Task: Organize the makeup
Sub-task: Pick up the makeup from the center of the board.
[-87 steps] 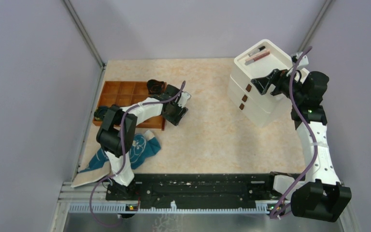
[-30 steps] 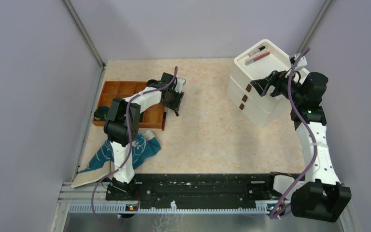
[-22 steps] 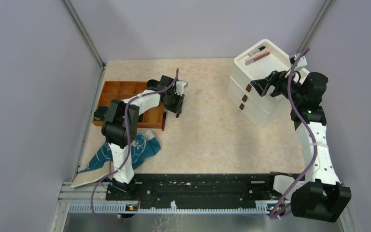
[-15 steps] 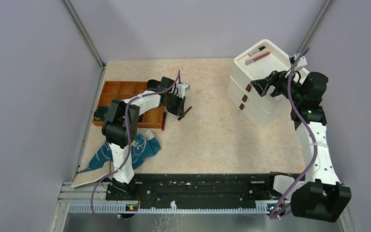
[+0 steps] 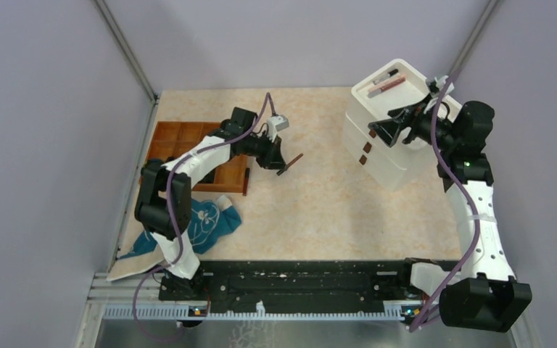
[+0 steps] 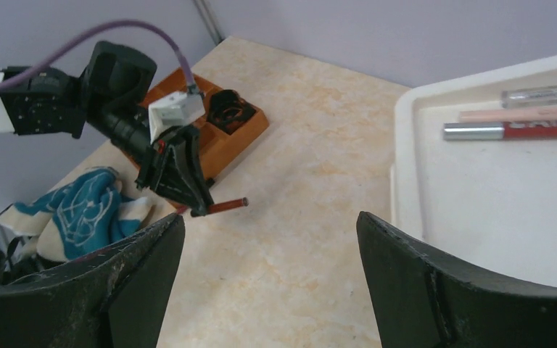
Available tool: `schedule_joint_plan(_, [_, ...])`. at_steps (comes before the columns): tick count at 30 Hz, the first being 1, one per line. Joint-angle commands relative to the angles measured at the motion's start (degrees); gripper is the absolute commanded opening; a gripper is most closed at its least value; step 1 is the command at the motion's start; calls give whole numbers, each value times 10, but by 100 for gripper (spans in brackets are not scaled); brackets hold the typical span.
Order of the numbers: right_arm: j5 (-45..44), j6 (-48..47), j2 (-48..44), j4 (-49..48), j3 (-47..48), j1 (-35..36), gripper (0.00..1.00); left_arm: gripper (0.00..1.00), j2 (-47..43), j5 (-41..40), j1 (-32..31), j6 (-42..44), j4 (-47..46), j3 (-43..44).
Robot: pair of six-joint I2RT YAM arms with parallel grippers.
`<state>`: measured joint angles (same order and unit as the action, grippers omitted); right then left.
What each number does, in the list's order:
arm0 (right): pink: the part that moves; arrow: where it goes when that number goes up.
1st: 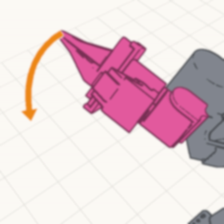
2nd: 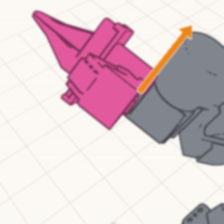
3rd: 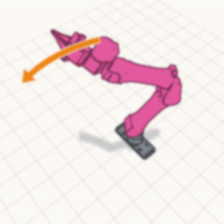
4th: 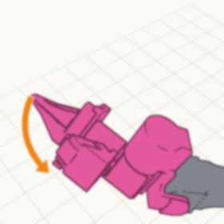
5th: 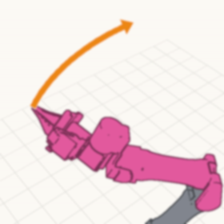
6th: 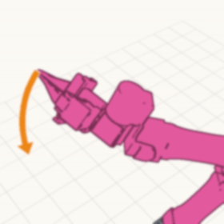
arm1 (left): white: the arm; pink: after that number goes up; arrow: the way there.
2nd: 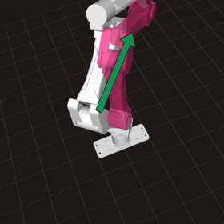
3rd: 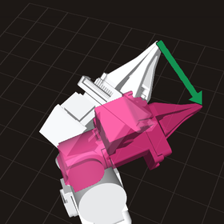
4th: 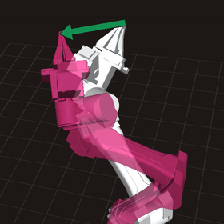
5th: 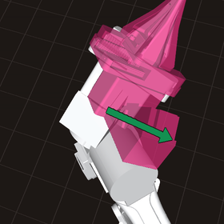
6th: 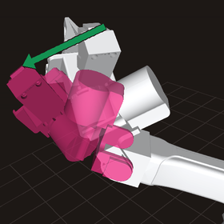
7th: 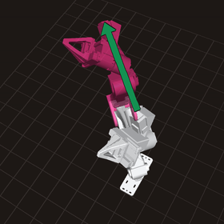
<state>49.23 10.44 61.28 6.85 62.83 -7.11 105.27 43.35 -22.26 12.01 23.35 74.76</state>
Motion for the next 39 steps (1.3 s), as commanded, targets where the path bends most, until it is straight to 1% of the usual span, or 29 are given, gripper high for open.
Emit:
schedule_joint_plan(1, [58,-23,-1,-28,12,41,88,0,-80,132,-2,20,-44,-5])
schedule_joint_plan(5, [76,-44,7,-36,6,93,88,0,-119,201,-3,-5,-72,-11])
schedule_joint_plan(9, [102,-58,27,-45,4,145,88,0,-147,261,-5,-57,-125,-20])
schedule_joint_plan(13, [137,-53,59,-64,-5,185,88,0,-175,304,-11,-139,-205,-41])
schedule_joint_plan(18, [159,-13,82,-151,-28,227,87,0,-193,344,-20,-246,-330,-73])
schedule_joint_plan(20, [162,-5,89,-166,-30,243,83,0,-194,348,-26,-258,-343,-75])
schedule_joint_plan(23, [173,0,102,-171,-25,262,74,0,-197,350,-39,-258,-345,-75])
schedule_joint_plan(28, [206,45,113,-223,-34,270,57,0,-203,339,-53,-248,-345,-81])
schedule_joint_plan(32, [216,45,108,-228,-43,273,44,0,-205,333,-55,-239,-343,-83])
schedule_joint_plan(39, [211,21,94,-204,-50,273,43,0,-207,329,-55,-231,-339,-83])
